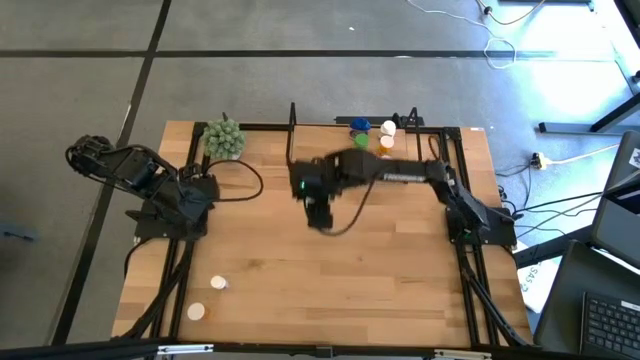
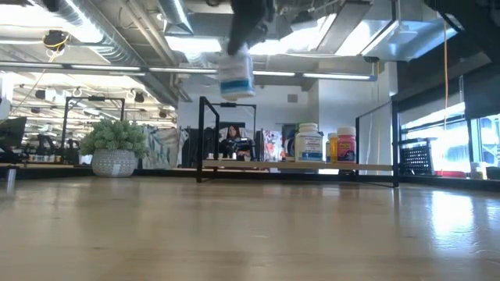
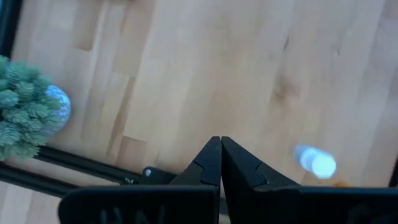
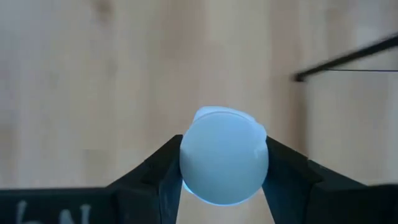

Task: Pick and place medicine bottles onto shelf by color
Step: Put the white blue medicine bottle on the shelf

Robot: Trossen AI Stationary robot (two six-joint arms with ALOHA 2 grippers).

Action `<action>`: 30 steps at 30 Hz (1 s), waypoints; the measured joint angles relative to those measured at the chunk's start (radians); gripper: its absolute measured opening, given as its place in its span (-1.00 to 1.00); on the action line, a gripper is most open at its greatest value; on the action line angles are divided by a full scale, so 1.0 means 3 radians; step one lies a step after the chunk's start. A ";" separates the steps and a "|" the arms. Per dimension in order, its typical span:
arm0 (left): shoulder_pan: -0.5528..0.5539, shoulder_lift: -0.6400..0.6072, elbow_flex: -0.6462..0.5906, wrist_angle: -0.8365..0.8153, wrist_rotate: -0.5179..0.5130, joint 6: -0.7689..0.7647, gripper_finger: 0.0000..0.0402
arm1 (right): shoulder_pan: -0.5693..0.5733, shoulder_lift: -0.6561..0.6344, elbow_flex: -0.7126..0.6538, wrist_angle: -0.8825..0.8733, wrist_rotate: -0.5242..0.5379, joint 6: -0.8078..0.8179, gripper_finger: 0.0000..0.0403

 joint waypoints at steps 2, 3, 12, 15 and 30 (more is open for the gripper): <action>0.0051 0.0000 0.0000 0.0061 -0.0088 -0.0072 -1.00 | -0.0161 -0.0017 0.0012 0.0005 0.0001 -0.0278 -0.13; 0.0085 0.0000 0.0000 0.0103 -0.0130 -0.0100 -1.00 | -0.0245 -0.0020 0.0013 0.0011 -0.0002 -0.0414 -0.13; 0.0538 0.0001 0.0000 0.0470 -0.0206 -0.0158 -1.00 | -0.0958 -0.0018 0.0011 0.0188 0.0001 -0.1572 -0.13; 0.0682 0.0002 0.0000 0.0515 -0.0206 -0.0156 -1.00 | -0.1200 -0.0018 0.0010 0.0261 -0.0105 -0.1765 -0.13; 0.1092 0.0009 0.0000 0.0512 -0.0190 -0.0146 -1.00 | -0.1785 0.0020 -0.0554 0.0848 -0.0574 -0.2264 -0.11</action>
